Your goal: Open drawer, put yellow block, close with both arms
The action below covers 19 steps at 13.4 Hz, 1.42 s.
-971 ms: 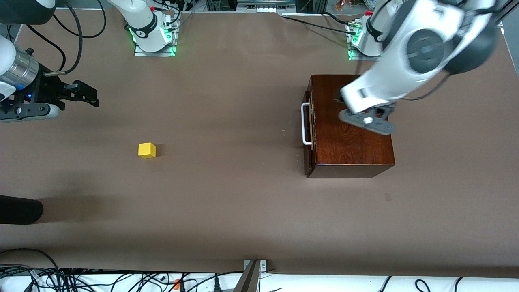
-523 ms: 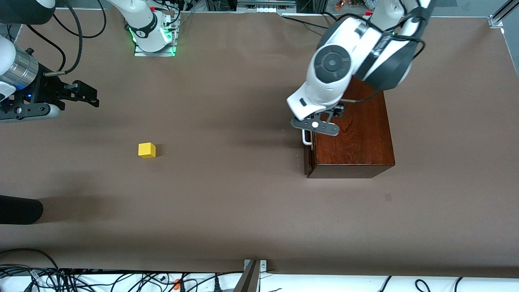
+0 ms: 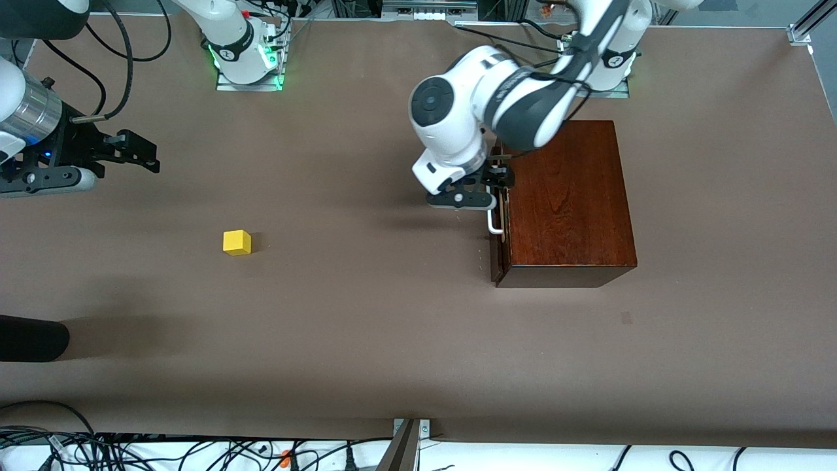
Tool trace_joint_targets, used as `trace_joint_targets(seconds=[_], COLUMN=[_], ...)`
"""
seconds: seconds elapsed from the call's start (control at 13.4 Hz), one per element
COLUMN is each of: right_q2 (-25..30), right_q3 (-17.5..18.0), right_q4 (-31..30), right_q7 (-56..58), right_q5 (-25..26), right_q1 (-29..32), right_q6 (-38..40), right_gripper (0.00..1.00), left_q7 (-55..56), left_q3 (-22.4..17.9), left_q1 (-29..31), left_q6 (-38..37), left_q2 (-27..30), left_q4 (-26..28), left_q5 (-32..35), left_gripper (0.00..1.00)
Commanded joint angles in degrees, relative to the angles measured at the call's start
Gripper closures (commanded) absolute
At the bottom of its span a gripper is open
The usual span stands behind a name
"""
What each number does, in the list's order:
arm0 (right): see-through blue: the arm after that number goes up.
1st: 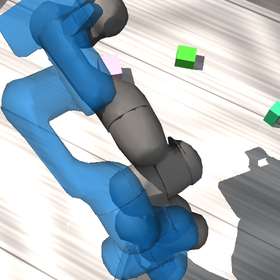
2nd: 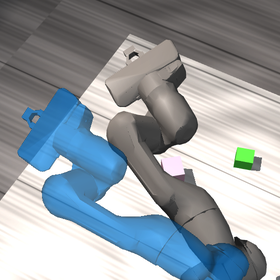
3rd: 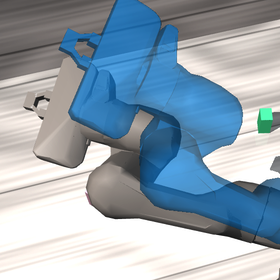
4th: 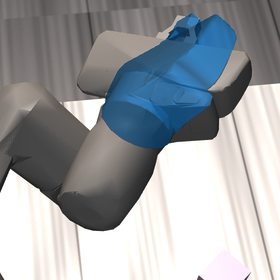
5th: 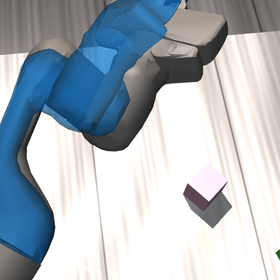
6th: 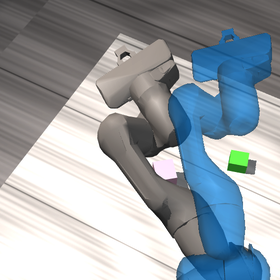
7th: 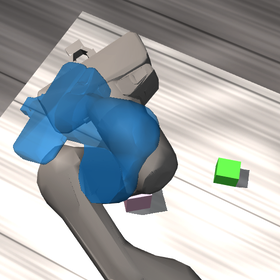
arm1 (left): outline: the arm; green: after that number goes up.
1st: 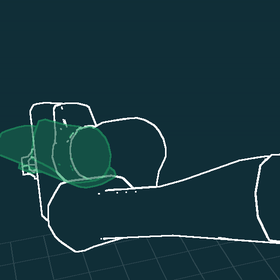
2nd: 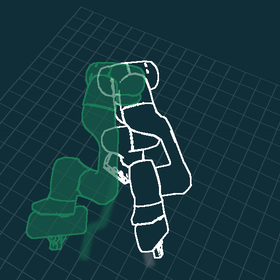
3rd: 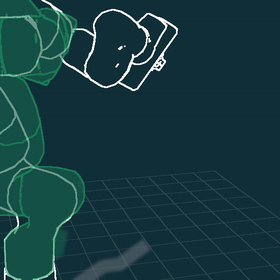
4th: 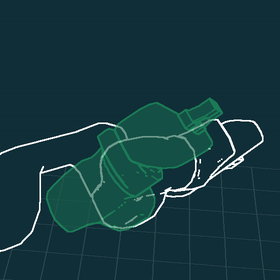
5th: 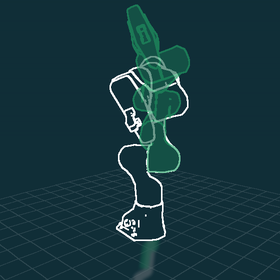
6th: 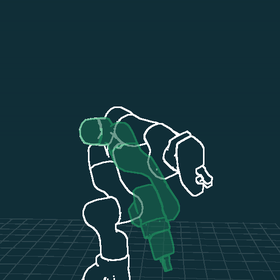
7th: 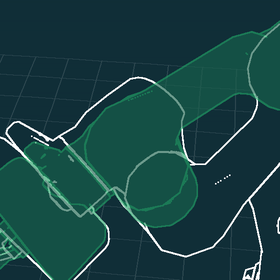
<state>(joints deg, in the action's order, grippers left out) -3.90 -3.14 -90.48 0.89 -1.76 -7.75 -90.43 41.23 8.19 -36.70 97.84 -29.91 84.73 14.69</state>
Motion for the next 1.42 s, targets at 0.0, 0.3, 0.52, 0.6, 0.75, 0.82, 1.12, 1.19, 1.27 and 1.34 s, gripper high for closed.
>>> trace_joint_targets(seconds=[0.0,0.3,0.52,0.6,0.75,0.82,1.12,1.19,1.27,1.34], right_q2=[-0.5,-0.5,-0.5,-0.5,-0.5,-0.5,-0.5,-0.5,-0.5,-0.5], right_q3=[0.2,0.2,0.2,0.2,0.2,0.2,0.2,0.2,0.2,0.2], right_q4=[1.4,1.4,1.4,1.4,1.4,1.4,1.4,1.4,1.4,1.4], right_q7=[0.3,0.3,0.3,0.3,0.3,0.3,0.3,0.3,0.3,0.3], right_q5=[-0.2,-0.2,-0.2,-0.2,-0.2,-0.2,-0.2,-0.2,-0.2,-0.2], right_q1=[0.4,0.4,0.4,0.4,0.4,0.4,0.4,0.4,0.4,0.4], right_q6=[1.0,1.0,1.0,1.1,1.1,1.1,1.1,1.1,1.1,1.1], right_gripper=[0.0,0.0,0.0,0.0,0.0,0.0,0.0,0.0,0.0,0.0], left_q7=[2.3,2.7,2.5,2.5,2.4,2.4,2.4,2.6,2.8,2.8], left_q3=[-0.8,-0.8,-0.9,-0.9,-0.9,-0.9,-0.8,-0.8,-0.7,-0.7], left_q1=[-0.1,0.2,0.4,0.2,0.3,0.2,-0.2,-0.3,-0.4,-0.6], left_q6=[3.4,4.9,8.1,8.9,9.3,9.5,9.7,10.9,11.1,11.1], left_q2=[0.6,0.1,-0.7,-1.0,-1.7,-1.9,-3.0,-3.2,-3.7,-3.8], left_q4=[2.8,3.9,5.4,5.6,5.7,5.8,5.6,5.7,5.4,4.9], left_q5=[1.7,1.9,1.9,1.9,2.0,2.0,1.9,1.7,1.0,0.9], left_gripper=[0.0,0.0,0.0,0.0,0.0,0.0,0.0,0.0,0.0,0.0])
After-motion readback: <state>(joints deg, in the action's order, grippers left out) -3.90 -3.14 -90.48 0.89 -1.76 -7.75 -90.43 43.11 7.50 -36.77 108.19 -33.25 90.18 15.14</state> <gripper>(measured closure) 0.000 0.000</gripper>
